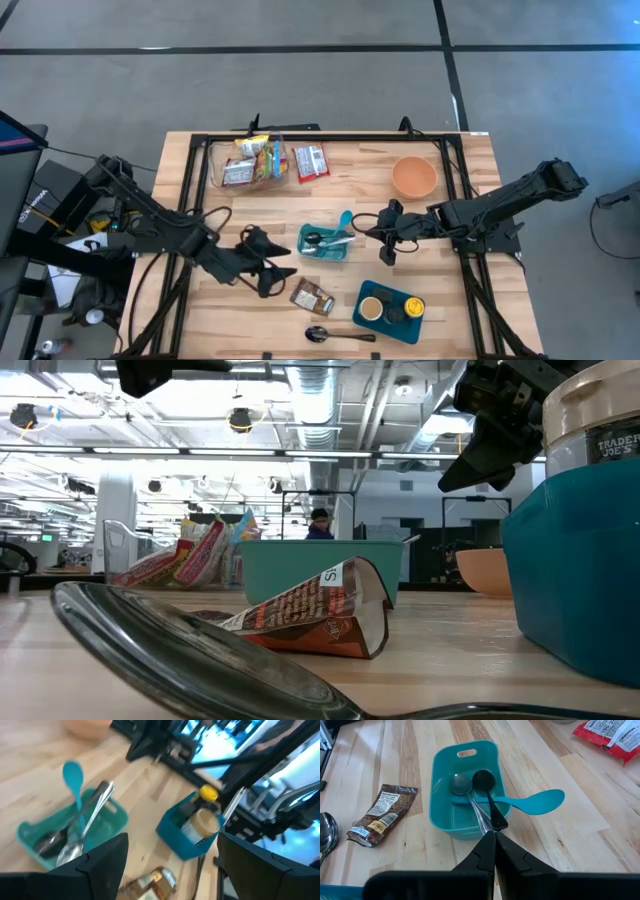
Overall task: Pick & Place Food Item
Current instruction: Put the orange seasoning pack into the blue bin
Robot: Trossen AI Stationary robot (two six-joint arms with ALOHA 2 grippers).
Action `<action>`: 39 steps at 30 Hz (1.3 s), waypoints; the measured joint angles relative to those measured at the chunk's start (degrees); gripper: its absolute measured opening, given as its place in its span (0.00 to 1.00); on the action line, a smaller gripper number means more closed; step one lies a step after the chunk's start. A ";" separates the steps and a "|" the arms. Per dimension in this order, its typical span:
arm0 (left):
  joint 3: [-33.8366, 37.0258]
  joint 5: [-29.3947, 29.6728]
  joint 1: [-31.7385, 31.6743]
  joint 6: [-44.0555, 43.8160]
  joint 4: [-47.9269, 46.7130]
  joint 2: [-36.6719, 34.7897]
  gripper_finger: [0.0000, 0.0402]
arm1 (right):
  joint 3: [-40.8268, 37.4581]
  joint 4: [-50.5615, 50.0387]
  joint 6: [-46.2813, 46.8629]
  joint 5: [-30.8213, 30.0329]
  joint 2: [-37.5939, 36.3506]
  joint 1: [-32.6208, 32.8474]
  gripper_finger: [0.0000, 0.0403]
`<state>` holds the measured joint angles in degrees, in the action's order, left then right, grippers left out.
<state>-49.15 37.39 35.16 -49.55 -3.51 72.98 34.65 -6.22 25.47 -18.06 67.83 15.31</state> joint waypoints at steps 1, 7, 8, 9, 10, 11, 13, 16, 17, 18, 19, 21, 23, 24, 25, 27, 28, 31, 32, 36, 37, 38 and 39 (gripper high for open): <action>-0.81 -0.48 0.00 -1.00 -1.61 0.80 0.75 | 0.00 0.00 0.00 0.00 0.00 0.00 0.00; -3.14 -7.17 0.00 -10.83 -8.53 6.39 0.75 | -0.01 0.00 0.00 0.00 0.00 0.00 0.00; -3.14 -9.21 0.00 -13.03 -8.87 7.56 0.75 | -0.01 -0.01 0.00 0.00 0.00 0.00 0.00; -3.16 -11.36 0.00 -15.05 -9.05 8.79 0.75 | -0.02 -0.02 0.00 0.00 0.00 0.00 0.00; -3.16 -13.62 0.00 -17.37 -9.56 9.95 0.75 | 0.00 0.00 0.00 0.00 0.00 0.00 0.00; -3.16 -15.74 0.00 -19.42 -9.83 11.23 0.75 | 0.00 0.00 0.00 0.00 0.00 0.00 0.00; -3.18 -19.95 0.00 -23.54 -9.63 13.79 0.75 | -0.01 -0.02 0.00 0.00 0.00 0.00 0.00; -3.19 -22.89 0.00 -27.52 -9.56 17.34 0.75 | -0.02 0.00 0.00 0.00 -0.01 0.00 0.00; -3.20 -23.22 0.00 -28.41 -9.75 18.32 0.75 | -0.02 0.03 0.01 0.00 0.00 0.00 0.00; -3.20 -23.59 0.00 -28.97 -9.87 19.16 0.75 | 0.00 0.02 0.02 0.00 0.00 0.00 0.00; -3.20 -24.01 0.00 -29.12 -9.50 19.90 0.75 | 0.00 0.02 0.02 0.00 0.00 0.00 0.00; -3.20 -24.29 0.00 -29.18 -9.35 20.68 0.75 | 0.00 0.02 0.02 0.00 0.00 0.00 0.00; -3.20 -24.29 0.00 -29.16 -9.07 20.89 0.75 | -0.01 0.02 0.02 0.00 0.00 0.02 0.00; -3.20 -24.27 0.00 -29.16 -9.05 20.89 0.75 | -0.02 0.02 0.02 0.00 0.00 0.02 0.00; -3.20 -23.87 0.00 -29.16 -8.95 20.89 0.75 | -0.01 0.04 0.02 0.00 0.00 0.02 0.00; -3.20 -21.96 0.00 -29.18 -8.92 20.89 0.75 | 0.00 0.02 0.02 0.00 -0.02 0.02 0.00; -3.20 -21.28 0.00 -29.20 -8.86 20.89 0.75 | -0.01 0.04 0.02 0.00 -0.01 0.02 0.00; -3.20 -20.86 0.00 -30.44 -8.35 20.89 0.75 | -0.01 0.02 0.02 0.00 0.00 0.02 0.00; -3.20 -20.86 0.00 -30.93 -8.37 20.89 0.75 | -0.01 0.02 0.02 0.00 0.00 0.02 0.00; -3.20 -20.88 0.02 -32.84 -8.39 20.89 0.75 | -0.02 0.02 0.02 0.00 0.00 0.02 0.00; -3.20 -20.88 0.02 -33.32 -8.41 20.89 0.75 | 0.00 0.02 0.02 0.00 0.00 0.02 0.00; -3.20 -20.87 0.01 -33.63 -8.38 20.98 0.75 | 0.00 0.02 0.02 0.00 -0.01 0.02 0.00; -3.20 -20.87 0.00 -33.82 -8.03 21.21 0.75 | 0.00 0.02 0.02 0.00 0.00 0.02 0.00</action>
<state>-52.36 16.53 35.16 -83.37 -11.54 94.19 34.65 -6.20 25.50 -18.06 67.83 15.33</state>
